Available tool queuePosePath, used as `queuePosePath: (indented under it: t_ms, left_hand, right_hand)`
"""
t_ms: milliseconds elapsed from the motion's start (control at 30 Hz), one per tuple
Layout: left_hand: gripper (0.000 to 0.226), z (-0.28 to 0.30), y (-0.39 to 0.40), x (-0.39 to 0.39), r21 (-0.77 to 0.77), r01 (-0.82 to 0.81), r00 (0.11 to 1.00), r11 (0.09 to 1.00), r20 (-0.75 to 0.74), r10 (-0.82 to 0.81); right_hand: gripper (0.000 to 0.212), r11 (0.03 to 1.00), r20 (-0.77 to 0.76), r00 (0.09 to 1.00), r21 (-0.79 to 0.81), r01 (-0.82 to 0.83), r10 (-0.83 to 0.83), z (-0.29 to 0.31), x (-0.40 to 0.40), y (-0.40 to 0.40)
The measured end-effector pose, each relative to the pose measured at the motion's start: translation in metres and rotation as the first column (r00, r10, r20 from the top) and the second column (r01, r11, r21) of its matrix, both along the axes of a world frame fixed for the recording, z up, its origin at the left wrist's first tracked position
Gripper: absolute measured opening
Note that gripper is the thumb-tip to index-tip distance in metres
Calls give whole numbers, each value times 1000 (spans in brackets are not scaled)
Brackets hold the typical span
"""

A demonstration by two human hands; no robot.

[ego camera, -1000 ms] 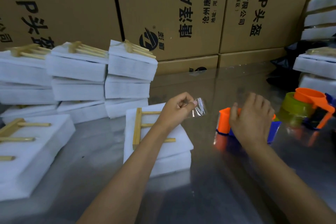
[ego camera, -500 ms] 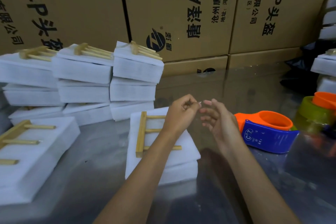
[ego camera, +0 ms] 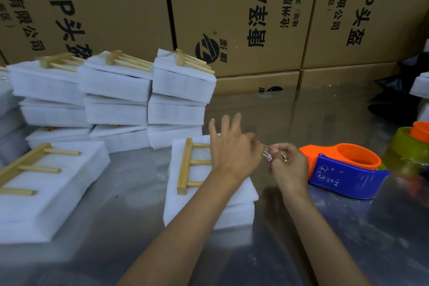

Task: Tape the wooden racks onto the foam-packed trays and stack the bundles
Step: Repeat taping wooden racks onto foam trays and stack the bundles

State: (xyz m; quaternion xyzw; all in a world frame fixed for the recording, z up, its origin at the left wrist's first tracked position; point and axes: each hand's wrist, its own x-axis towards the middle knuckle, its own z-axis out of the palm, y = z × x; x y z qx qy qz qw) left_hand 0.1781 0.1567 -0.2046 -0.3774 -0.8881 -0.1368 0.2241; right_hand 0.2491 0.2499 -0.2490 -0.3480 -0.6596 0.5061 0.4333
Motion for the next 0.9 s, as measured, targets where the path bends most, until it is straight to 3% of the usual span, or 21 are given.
queuePosePath:
  t_ms: [100, 233, 300, 367, 433, 500, 533, 633, 667, 800, 900]
  left_hand:
    - [57, 11, -13, -4, 1, -42, 999, 999, 11, 42]
    - [51, 45, -62, -18, 425, -49, 997, 904, 71, 21]
    - [42, 51, -98, -35, 545, -125, 973, 829, 232, -6]
    - [30, 37, -133, -57, 502, -311, 903, 807, 421, 85]
    - [22, 8, -156, -72, 347, -435, 793, 831, 585, 171]
    - [20, -22, -158, -73, 300, -397, 690, 867, 721, 67]
    - [20, -36, -155, -71, 274, -357, 682, 893, 730, 48]
    - [18, -59, -146, -68, 137, -254, 827, 958, 545, 141]
    - [16, -59, -145, -67, 131, -236, 841, 963, 524, 135]
    - [18, -59, -150, -68, 119, -181, 847, 976, 523, 93]
    - [25, -55, -151, -65, 169, -166, 842, 972, 538, 50]
  right_hand:
    - [20, 992, 114, 993, 123, 29, -43, -2, 4, 0]
    - [19, 994, 264, 964, 108, -27, -2, -7, 3, 2]
    - [9, 997, 281, 959, 47, -60, 44, -9, 0, 4]
    - [19, 995, 238, 966, -47, -90, 99, -9, -1, 1]
    - [31, 993, 222, 968, -63, -104, 116, -7, 0, -6]
    - [33, 994, 269, 958, 14, -107, 100, -7, 0, -13]
    - [30, 990, 320, 943, 66, -121, 94, -9, 0, -17]
    - [8, 976, 354, 921, 79, -203, 162, -13, -4, -30]
    - [14, 976, 338, 922, 35, -213, 189, -14, -5, -32]
    - [15, 961, 404, 891, 88, -264, 207, -14, -5, -34]
    - [16, 957, 318, 907, -3, -292, 277, -15, -3, -37]
